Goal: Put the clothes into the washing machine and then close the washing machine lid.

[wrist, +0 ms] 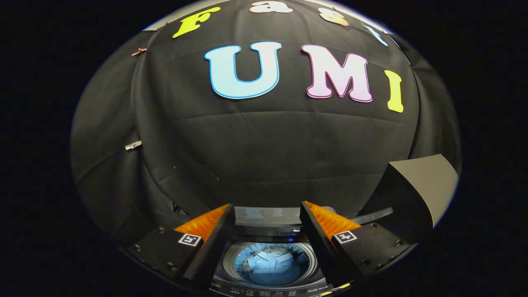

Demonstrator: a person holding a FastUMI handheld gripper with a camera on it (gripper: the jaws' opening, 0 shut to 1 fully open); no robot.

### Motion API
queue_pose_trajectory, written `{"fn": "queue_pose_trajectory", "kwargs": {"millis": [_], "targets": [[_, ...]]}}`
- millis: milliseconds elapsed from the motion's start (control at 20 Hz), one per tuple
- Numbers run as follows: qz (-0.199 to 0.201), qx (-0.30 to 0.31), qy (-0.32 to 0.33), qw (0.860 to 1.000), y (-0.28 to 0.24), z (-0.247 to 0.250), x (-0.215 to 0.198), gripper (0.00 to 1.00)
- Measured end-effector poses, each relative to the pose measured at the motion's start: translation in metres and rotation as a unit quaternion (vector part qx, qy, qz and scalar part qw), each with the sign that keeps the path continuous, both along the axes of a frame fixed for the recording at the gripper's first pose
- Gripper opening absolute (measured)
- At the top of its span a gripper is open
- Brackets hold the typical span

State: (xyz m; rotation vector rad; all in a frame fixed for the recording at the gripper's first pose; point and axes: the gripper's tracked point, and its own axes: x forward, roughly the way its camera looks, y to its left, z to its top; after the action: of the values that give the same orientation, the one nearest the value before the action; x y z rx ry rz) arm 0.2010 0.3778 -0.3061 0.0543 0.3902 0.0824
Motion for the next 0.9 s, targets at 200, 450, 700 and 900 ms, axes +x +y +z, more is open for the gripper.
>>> {"fn": "queue_pose_trajectory", "kwargs": {"millis": [200,450,700,900], "targets": [[0.007,-0.004,0.007,1.0,0.001,-0.005,-0.008,1.0],[0.003,0.008,0.032,0.999,-0.002,-0.029,-0.021,1.0],[0.004,0.004,0.087,0.996,-0.002,-0.079,-0.038,1.0],[0.01,-0.006,0.127,0.992,-0.002,-0.116,-0.049,1.0]]}}
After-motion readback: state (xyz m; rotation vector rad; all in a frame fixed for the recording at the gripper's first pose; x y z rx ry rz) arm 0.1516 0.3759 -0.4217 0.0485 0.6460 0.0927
